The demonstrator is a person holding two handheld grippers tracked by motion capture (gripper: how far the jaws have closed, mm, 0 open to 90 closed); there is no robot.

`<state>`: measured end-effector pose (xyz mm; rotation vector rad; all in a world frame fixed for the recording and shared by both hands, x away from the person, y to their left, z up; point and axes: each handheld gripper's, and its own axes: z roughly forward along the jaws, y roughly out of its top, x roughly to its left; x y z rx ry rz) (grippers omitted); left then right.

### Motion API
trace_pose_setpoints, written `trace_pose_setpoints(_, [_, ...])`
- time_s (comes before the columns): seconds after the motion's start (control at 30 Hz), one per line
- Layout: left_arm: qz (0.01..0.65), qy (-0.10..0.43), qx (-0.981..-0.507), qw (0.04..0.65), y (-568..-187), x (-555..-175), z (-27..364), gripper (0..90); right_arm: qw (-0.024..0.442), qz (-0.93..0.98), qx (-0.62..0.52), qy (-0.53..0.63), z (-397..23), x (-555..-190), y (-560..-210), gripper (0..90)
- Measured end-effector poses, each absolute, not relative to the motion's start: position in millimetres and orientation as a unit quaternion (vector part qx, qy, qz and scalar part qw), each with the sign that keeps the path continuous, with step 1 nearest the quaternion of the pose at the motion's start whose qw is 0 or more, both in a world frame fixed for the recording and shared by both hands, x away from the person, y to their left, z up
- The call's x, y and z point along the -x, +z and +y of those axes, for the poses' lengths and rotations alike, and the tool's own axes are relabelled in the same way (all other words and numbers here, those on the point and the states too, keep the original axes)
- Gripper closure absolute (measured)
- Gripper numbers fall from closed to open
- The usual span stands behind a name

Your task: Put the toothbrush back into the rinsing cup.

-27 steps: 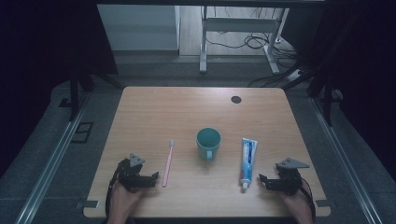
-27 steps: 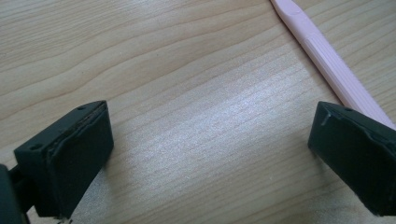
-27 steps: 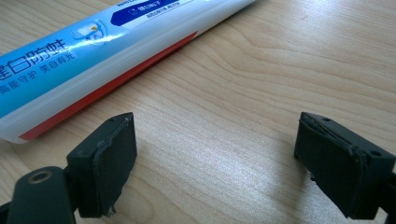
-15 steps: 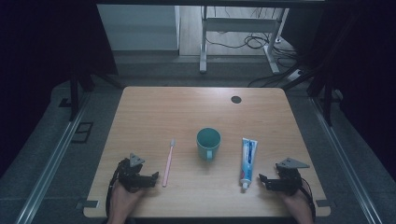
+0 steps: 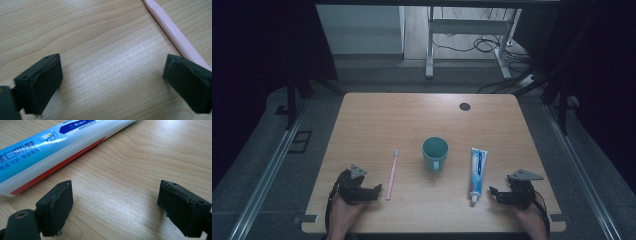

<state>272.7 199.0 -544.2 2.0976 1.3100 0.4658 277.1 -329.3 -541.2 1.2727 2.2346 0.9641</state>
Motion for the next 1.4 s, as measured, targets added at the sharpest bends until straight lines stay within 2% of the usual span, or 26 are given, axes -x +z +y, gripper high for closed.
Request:
trace_pose_setpoints(0.13, [0.493, 0.176, -0.794, 0.310, -542, -271, 200, 12.9, 0.196, 0.797, -0.455, 0.344, -329, -277, -541, 12.8])
trace_pose_setpoints(0.33, [0.486, 0.191, -0.798, 0.301, -539, -270, 198, 16.6, 0.196, 0.798, -0.455, 0.344, -329, -277, -541, 12.8])
trace_pose_setpoints(0.43, [0.480, 0.194, -0.798, 0.309, -534, -268, 198, 22.1, 0.195, 0.797, -0.456, 0.344, -329, -277, -541, 12.8])
trace_pose_setpoints(0.7, [0.475, 0.178, -0.795, 0.331, -523, -268, 195, 42.4, 0.196, 0.797, -0.456, 0.344, -329, -277, -541, 12.8])
trace_pose_setpoints(1.4, [0.452, 0.147, -0.816, 0.329, -516, -268, 175, 83.4, 0.196, 0.797, -0.455, 0.345, -329, -277, -541, 12.8])
